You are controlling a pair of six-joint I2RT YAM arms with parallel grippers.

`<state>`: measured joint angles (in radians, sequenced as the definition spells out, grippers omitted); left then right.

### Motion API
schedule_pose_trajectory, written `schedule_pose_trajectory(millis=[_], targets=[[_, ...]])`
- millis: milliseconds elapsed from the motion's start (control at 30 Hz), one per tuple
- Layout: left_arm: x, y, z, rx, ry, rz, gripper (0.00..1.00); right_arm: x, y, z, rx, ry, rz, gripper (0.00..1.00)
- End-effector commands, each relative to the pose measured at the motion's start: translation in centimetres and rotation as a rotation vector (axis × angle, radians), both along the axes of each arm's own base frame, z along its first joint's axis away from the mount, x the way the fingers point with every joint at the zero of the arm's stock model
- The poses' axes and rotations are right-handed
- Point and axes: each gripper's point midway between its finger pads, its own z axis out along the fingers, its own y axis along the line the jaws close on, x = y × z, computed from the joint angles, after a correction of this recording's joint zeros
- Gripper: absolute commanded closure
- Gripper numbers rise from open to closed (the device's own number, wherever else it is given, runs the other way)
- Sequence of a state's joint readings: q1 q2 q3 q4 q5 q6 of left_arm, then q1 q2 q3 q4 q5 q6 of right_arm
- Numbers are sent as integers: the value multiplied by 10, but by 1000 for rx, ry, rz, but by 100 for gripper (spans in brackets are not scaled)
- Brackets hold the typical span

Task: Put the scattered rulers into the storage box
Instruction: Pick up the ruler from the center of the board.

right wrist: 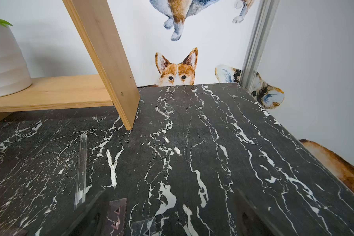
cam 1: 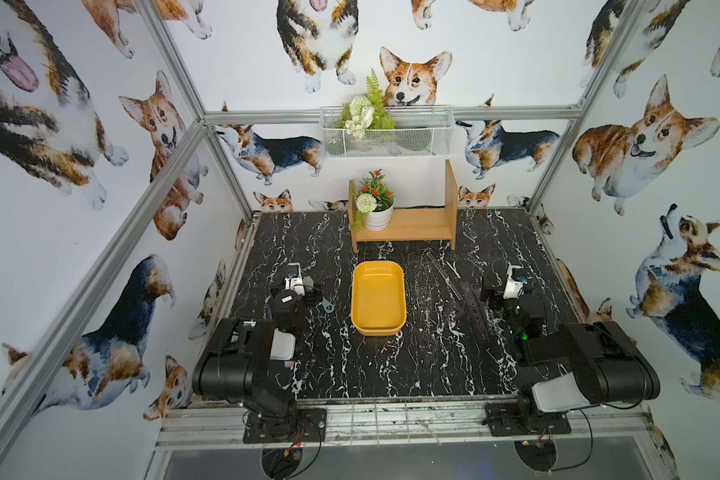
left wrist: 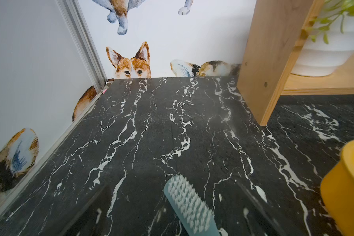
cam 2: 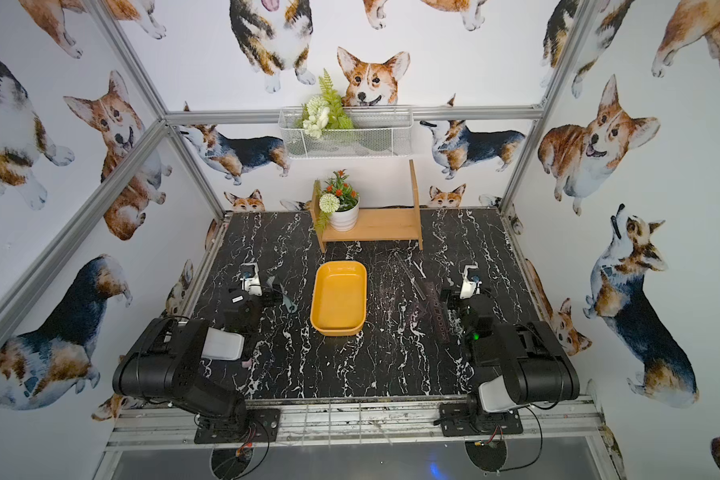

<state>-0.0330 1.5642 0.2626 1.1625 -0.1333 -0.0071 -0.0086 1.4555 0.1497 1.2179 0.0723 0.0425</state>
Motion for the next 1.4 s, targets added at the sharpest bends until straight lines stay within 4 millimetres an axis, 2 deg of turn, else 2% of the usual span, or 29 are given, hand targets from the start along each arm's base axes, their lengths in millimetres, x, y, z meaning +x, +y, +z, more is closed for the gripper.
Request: schedule_pose_trajectory(millis=[0, 1267, 1367], targets=[[3, 1, 9, 5, -34, 3, 1, 1, 2, 12, -9, -47, 11, 0], [3, 2, 10, 6, -37, 5, 1, 2, 2, 11, -6, -45, 13, 0], [-2, 4, 20, 23, -61, 39, 1, 0, -5, 17, 3, -56, -27, 0]])
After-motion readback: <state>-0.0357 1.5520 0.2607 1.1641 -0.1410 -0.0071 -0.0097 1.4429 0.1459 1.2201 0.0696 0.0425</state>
